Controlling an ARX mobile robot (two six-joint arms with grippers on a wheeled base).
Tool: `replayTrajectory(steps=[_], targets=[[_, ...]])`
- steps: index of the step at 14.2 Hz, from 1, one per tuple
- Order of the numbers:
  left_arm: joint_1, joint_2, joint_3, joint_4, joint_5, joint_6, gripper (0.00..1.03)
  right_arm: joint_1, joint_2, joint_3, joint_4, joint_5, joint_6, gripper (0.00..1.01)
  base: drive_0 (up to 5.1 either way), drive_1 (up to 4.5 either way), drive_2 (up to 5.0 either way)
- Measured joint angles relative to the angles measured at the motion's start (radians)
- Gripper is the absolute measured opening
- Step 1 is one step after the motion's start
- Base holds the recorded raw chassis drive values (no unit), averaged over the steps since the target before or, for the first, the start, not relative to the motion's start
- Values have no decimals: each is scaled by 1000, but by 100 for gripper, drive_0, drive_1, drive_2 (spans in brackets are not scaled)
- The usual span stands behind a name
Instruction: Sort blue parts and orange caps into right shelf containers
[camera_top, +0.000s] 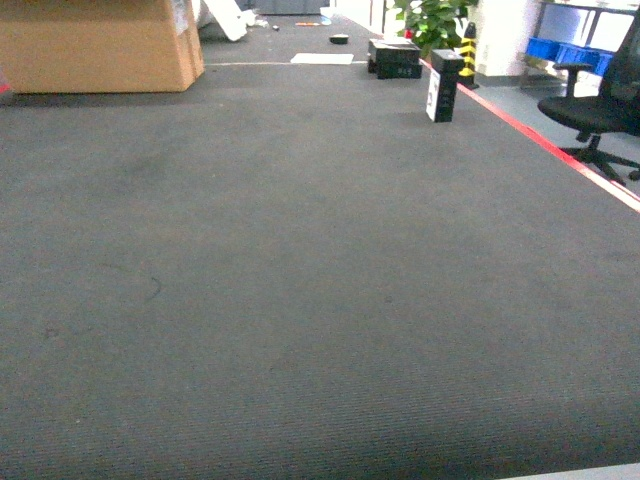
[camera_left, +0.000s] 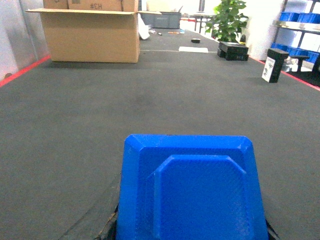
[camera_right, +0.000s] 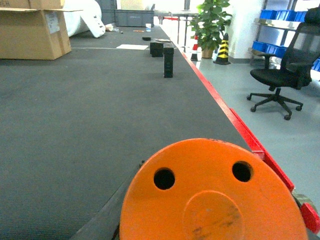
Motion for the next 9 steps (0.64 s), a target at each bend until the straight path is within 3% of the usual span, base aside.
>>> replayTrajectory(steps=[9], targets=[[0, 0, 0, 0, 0, 0, 43, 0, 0, 0, 0, 0, 0, 45, -162, -162, -162]])
